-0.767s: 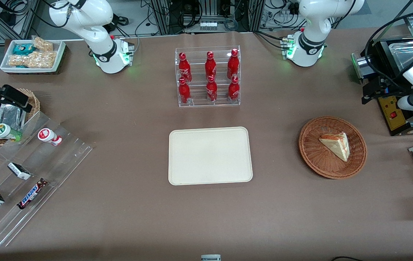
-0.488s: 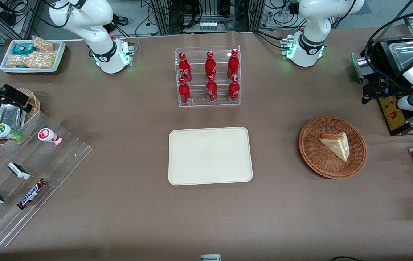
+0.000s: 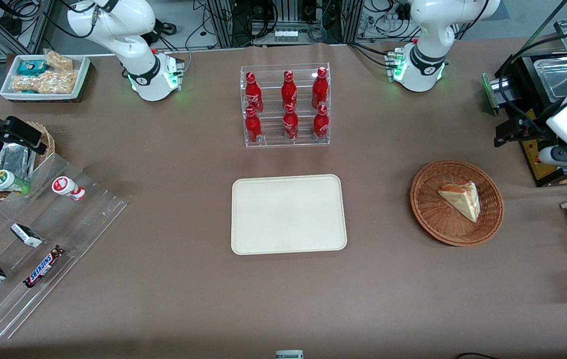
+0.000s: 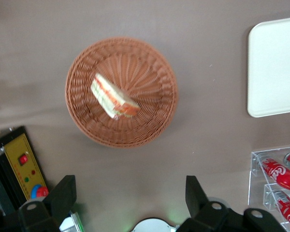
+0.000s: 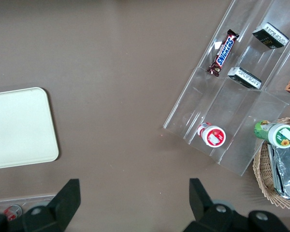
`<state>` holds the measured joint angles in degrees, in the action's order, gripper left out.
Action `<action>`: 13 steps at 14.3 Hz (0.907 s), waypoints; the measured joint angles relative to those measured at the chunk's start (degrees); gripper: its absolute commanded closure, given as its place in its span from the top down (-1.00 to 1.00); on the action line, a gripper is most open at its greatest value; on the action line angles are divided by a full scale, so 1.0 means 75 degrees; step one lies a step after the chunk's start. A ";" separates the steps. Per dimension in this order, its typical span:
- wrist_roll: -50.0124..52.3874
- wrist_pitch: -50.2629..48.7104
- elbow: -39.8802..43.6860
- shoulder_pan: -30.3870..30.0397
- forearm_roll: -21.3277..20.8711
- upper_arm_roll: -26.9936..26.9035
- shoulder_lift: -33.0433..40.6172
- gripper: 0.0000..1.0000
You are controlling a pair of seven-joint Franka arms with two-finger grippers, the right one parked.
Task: Place sandwich from basket to tray
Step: 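Move the left gripper over the sandwich in the wicker basket, then lower the left gripper and close it on the wrapped sandwich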
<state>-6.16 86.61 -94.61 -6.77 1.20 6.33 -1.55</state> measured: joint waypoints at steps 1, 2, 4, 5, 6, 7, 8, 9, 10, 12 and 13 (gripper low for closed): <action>0.0000 0.0102 -0.0204 -0.0123 -0.0004 -0.0017 -0.0099 1.00; 0.0000 0.0284 -0.0424 -0.0251 -0.0008 -0.0026 -0.0221 1.00; -0.0006 0.0975 -0.0943 -0.0476 -0.0027 -0.0046 -0.0480 1.00; -0.0006 0.1451 -0.1276 -0.0553 -0.0094 -0.0062 -0.0596 1.00; -0.0006 0.1925 -0.1620 -0.0614 -0.0190 -0.0070 -0.0689 1.00; -0.0006 0.2392 -0.1969 -0.0652 -0.0246 -0.0081 -0.0758 1.00; -0.0001 0.2820 -0.2300 -0.0661 -0.0260 -0.0090 -0.0801 1.00; 0.0027 0.3175 -0.2581 -0.0661 -0.0265 -0.0089 -0.0828 1.00; 0.0132 0.3485 -0.2829 -0.0661 -0.0265 -0.0090 -0.0850 1.00; 0.0980 0.3924 -0.3121 -0.0661 -0.0265 -0.0089 -0.0945 1.00; 0.1726 0.4072 -0.3178 -0.0658 -0.0268 -0.0081 -0.1023 1.00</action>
<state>6.79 117.16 -118.45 -11.70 -0.81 5.72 -9.22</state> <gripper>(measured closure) 0.000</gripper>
